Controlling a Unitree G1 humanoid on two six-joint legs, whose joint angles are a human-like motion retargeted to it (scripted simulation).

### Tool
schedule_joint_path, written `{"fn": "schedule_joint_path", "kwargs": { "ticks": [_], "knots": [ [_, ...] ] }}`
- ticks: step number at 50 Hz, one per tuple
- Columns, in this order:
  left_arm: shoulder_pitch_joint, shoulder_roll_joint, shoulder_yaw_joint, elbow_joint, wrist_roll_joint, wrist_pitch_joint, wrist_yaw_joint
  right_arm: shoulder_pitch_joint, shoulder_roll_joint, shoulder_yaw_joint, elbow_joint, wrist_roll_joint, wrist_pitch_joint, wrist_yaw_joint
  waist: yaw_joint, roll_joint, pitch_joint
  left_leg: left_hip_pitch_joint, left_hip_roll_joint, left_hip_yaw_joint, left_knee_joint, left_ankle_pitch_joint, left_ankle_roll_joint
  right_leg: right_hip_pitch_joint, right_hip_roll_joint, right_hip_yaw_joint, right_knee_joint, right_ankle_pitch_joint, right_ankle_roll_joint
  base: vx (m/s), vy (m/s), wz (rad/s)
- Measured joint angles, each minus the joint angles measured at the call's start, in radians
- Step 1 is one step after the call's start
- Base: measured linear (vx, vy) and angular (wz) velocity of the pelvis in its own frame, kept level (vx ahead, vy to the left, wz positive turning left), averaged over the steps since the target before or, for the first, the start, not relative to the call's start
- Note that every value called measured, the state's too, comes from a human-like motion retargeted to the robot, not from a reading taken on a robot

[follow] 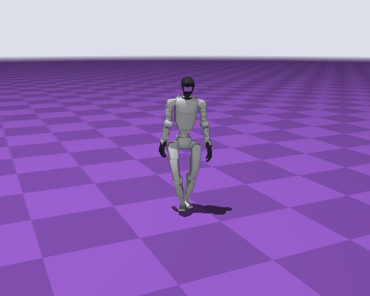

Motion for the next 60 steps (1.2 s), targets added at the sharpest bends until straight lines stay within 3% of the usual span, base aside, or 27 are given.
{"fn": "schedule_joint_path", "kwargs": {
  "ticks": [5, 10, 16, 20, 22, 23, 25, 27, 29, 32, 35, 37, 42, 46, 49, 52, 55, 58, 60],
  "knots": [
    [0.098, -0.021, 0.084, 0.072, 0.006, 0.035, -0.019, 0.014, -0.011, -0.018, 0.000, 0.014, 0.030, 0.065, -0.001, -0.007, 0.000, 0.040, 0.053, 0.086, 0.182, 0.116, 0.000, 0.158, 0.038, 0.023, -0.104, 0.019, 0.004, 0.55, -0.19, 0.01],
    [0.130, -0.041, 0.173, 0.102, -0.031, 0.019, -0.072, 0.017, -0.021, -0.048, -0.003, 0.095, 0.009, 0.044, 0.076, -0.024, 0.016, -0.121, 0.106, 0.060, 0.635, 0.337, 0.000, 0.329, 0.061, 0.032, -0.301, 0.048, -0.002, 0.35, -0.14, 0.21],
    [0.154, -0.001, 0.193, 0.152, -0.057, 0.017, -0.097, -0.014, -0.026, -0.010, -0.026, 0.069, 0.001, 0.035, 0.174, -0.033, 0.014, -0.322, 0.158, 0.082, 0.975, 0.265, 0.000, 0.447, 0.086, 0.033, -0.478, 0.071, -0.003, 0.27, -0.02, 0.19],
    [0.176, 0.009, 0.200, 0.178, -0.056, 0.052, -0.077, -0.052, -0.026, 0.021, -0.067, 0.019, 0.031, 0.009, 0.212, -0.036, 0.005, -0.390, 0.125, 0.178, 0.829, 0.310, 0.000, 0.474, 0.062, 0.010, -0.530, 0.099, 0.036, 0.19, 0.40, 0.22],
    [0.195, -0.003, 0.211, 0.183, -0.067, 0.057, -0.078, -0.049, -0.024, 0.037, -0.126, -0.014, 0.043, -0.012, 0.209, -0.040, -0.003, -0.384, 0.071, 0.230, 0.625, 0.390, 0.000, 0.482, 0.028, -0.014, -0.544, 0.110, 0.073, 0.16, 0.54, 0.56],
    [0.204, -0.014, 0.216, 0.186, -0.073, 0.056, -0.080, -0.041, -0.026, 0.045, -0.164, -0.031, 0.040, -0.019, 0.198, -0.043, -0.009, -0.375, 0.017, 0.229, 0.487, 0.476, 0.000, 0.483, 0.005, -0.036, -0.547, 0.111, 0.095, 0.18, 0.53, 0.90],
    [0.216, -0.032, 0.225, 0.193, -0.078, 0.053, -0.090, -0.025, -0.035, 0.056, -0.236, -0.055, 0.017, -0.027, 0.170, -0.033, -0.014, -0.348, -0.070, 0.172, 0.247, 0.758, 0.000, 0.484, -0.018, -0.082, -0.534, 0.100, 0.131, 0.22, 0.41, 0.93],
    [0.224, -0.039, 0.218, 0.205, -0.079, 0.052, -0.128, -0.016, -0.038, 0.065, -0.283, -0.065, -0.007, -0.031, 0.162, -0.021, -0.010, -0.324, -0.094, 0.080, 0.151, 0.888, -0.064, 0.492, -0.009, -0.101, -0.508, 0.096, 0.139, 0.32, 0.16, 0.31],
    [0.224, -0.047, 0.205, 0.213, -0.062, 0.065, -0.195, -0.012, -0.039, 0.071, -0.308, -0.070, -0.018, -0.025, 0.169, -0.019, -0.009, -0.311, -0.113, 0.064, 0.132, 0.952, -0.017, 0.491, -0.007, -0.100, -0.472, 0.121, 0.144, 0.39, 0.04, -0.25],
    [0.212, -0.053, 0.201, 0.203, -0.017, 0.085, -0.288, -0.027, -0.028, 0.073, -0.302, -0.076, -0.022, -0.003, 0.174, 0.005, 0.001, -0.292, -0.062, 0.050, 0.134, 0.930, 0.000, 0.450, 0.015, -0.110, -0.342, 0.244, 0.107, 0.24, -0.07, -0.67],
    [0.196, -0.052, 0.179, 0.177, 0.004, 0.059, -0.313, -0.042, -0.020, 0.079, -0.275, -0.053, -0.014, 0.011, 0.190, 0.044, 0.031, -0.249, 0.039, 0.119, 0.142, 0.909, 0.000, 0.362, -0.026, -0.165, -0.058, 0.449, 0.084, 0.26, 0.05, -0.89],
    [0.180, -0.042, 0.159, 0.169, 0.010, 0.064, -0.291, -0.035, -0.015, 0.079, -0.260, -0.039, -0.018, 0.021, 0.170, 0.043, 0.027, -0.240, 0.034, 0.118, 0.145, 0.908, 0.000, 0.296, -0.059, -0.176, 0.050, 0.448, 0.111, 0.38, 0.15, -0.23],
    [0.109, 0.009, 0.142, 0.134, 0.008, 0.132, -0.147, 0.026, 0.005, 0.027, -0.233, -0.017, -0.024, -0.016, 0.124, -0.035, 0.027, -0.207, -0.013, 0.148, 0.191, 0.870, 0.000, 0.219, -0.058, -0.110, -0.130, 0.552, 0.099, 0.36, -0.07, 0.34],
    [0.053, 0.039, 0.125, 0.063, -0.045, 0.114, -0.102, 0.081, -0.001, -0.010, -0.163, 0.034, -0.031, -0.029, 0.115, -0.126, 0.034, -0.171, -0.100, 0.119, 0.241, 0.811, 0.000, 0.243, -0.081, -0.046, -0.363, 0.736, 0.096, 0.43, -0.18, 0.38],
    [0.022, 0.056, 0.131, 0.005, -0.072, 0.105, -0.102, 0.105, -0.005, -0.024, -0.092, 0.039, -0.018, 0.006, 0.120, -0.168, 0.033, -0.129, -0.112, 0.140, 0.260, 0.770, 0.000, 0.281, -0.084, -0.021, -0.420, 0.809, 0.060, 0.40, -0.10, 0.04],
    [0.009, 0.071, 0.130, -0.032, -0.094, 0.098, -0.082, 0.120, -0.008, -0.030, -0.028, 0.026, 0.002, 0.038, 0.126, -0.181, 0.024, -0.078, -0.090, 0.165, 0.270, 0.732, 0.000, 0.347, -0.068, -0.078, -0.449, 0.784, -0.009, 0.50, -0.09, -0.17],
    [0.008, 0.069, 0.131, -0.051, -0.108, 0.092, -0.043, 0.121, -0.009, -0.048, 0.000, 0.006, 0.016, 0.062, 0.143, -0.184, 0.031, -0.016, -0.068, 0.194, 0.277, 0.687, 0.000, 0.384, -0.059, -0.051, -0.425, 0.743, -0.012, 0.46, -0.06, -0.44],
    [0.028, 0.049, 0.132, -0.058, -0.094, 0.075, -0.043, 0.120, -0.009, -0.072, -0.001, -0.001, 0.011, 0.067, 0.126, -0.171, 0.037, 0.010, -0.027, 0.225, 0.341, 0.730, 0.000, 0.414, -0.040, 0.020, -0.400, 0.706, -0.004, 0.47, 0.06, -0.10],
    [0.054, 0.043, 0.144, -0.057, -0.071, 0.065, -0.068, 0.120, -0.006, -0.077, -0.008, 0.002, 0.003, 0.053, 0.106, -0.166, 0.031, -0.028, -0.007, 0.223, 0.452, 0.822, 0.000, 0.460, -0.018, 0.038, -0.440, 0.685, -0.014, 0.59, -0.01, -0.12]
  ]
}}
